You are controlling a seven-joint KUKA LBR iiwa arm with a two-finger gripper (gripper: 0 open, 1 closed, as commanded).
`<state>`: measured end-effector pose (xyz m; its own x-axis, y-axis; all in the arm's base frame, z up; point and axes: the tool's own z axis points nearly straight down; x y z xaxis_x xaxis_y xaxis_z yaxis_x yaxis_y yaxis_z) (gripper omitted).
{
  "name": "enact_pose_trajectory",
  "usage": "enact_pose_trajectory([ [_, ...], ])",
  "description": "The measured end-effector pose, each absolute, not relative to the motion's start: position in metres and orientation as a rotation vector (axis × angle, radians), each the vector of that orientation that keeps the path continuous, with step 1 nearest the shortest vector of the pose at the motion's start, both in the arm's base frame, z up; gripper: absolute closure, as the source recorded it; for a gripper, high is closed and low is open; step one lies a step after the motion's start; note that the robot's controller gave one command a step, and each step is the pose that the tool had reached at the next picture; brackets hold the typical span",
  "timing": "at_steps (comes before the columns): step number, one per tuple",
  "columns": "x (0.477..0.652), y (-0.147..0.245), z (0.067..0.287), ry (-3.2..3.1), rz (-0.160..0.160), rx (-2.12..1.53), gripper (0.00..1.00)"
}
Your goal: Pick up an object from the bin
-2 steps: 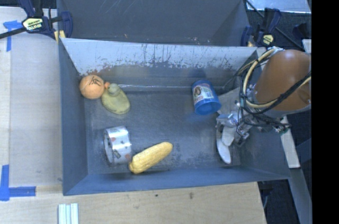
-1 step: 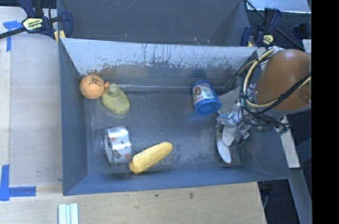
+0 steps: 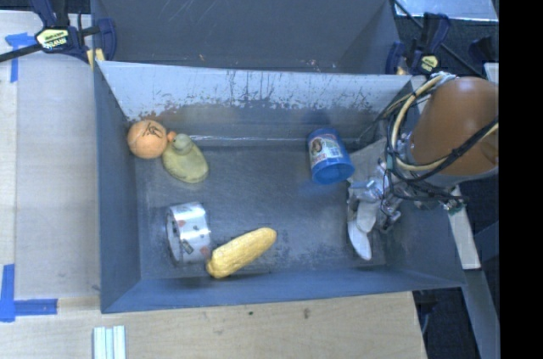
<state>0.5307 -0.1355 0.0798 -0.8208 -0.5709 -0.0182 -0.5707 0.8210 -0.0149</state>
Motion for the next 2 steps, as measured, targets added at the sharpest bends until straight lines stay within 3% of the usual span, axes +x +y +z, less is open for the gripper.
enact_pose_trajectory([
  [2, 0.530, -0.135, 0.107, 2.980, -0.011, -0.933, 1.00],
])
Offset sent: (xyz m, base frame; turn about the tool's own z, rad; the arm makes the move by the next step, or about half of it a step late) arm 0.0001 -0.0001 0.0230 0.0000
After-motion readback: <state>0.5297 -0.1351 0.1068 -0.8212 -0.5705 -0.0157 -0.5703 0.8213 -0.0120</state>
